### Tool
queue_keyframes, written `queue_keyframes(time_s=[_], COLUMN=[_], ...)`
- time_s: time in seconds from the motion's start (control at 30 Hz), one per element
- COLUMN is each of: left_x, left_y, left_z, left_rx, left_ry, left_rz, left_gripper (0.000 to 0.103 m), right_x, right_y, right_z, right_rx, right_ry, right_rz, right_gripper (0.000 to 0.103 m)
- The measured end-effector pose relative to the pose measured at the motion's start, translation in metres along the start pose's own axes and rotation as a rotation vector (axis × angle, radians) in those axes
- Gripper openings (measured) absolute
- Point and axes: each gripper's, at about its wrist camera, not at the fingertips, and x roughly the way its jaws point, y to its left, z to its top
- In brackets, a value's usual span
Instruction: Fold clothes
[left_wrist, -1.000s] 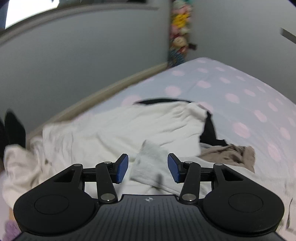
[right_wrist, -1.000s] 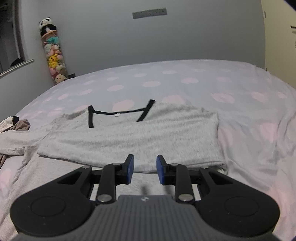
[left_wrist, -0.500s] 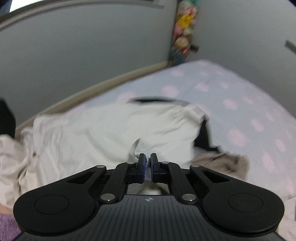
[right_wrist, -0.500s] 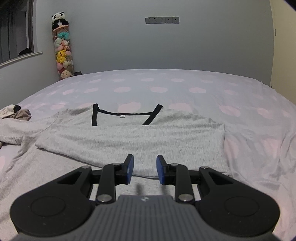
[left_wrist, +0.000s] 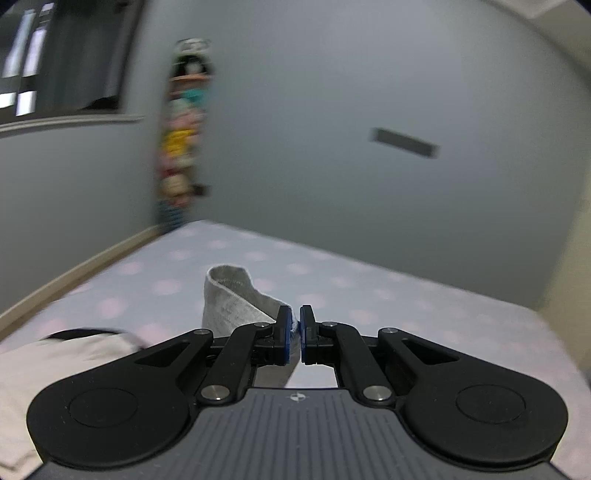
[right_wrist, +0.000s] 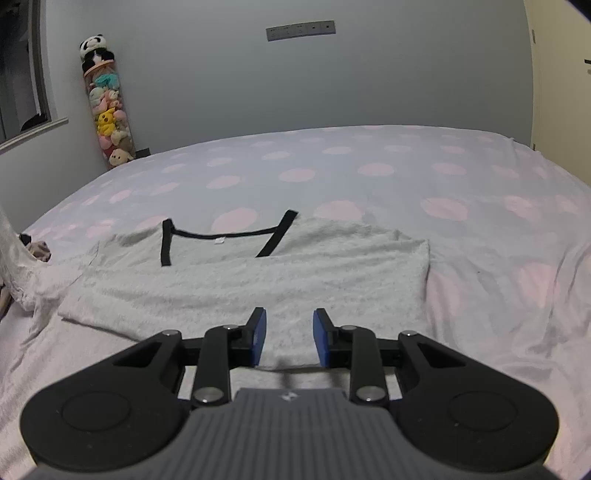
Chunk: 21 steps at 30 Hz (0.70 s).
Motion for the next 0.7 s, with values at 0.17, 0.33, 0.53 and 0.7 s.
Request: queue_keyframes(time_s=[0.17, 0.33, 0.53, 0.7], left_x=[0.015, 0.037, 0.082, 0.108], left_y=[-0.081, -0.143, -0.185, -0.206], left_z=[-0.017, -0.063, -0.151, -0.221], left_rx=[0.032, 0.063, 0.065, 0.042], left_ry=[0.024, 0.105, 0.294, 0.428], left_rz=[-0.179, -0.312, -0.372, -0.405], left_gripper=[0.003, 0.003, 0.003, 0.003], right_x=[-0.002, -0.002, 0.005, 0.007], right_y=[-0.020, -0.045, -0.070, -0.083], right_z=[0.009, 0.017, 0.017, 0.017], right_rx=[0.062, 0.144, 0.230, 0.305], right_ry=[-0.011, -0.020, 0.008, 0.012], right_rz=[-0.010, -0.020, -0.019, 0.007], right_gripper=[0.031, 0.031, 0.031, 0.031])
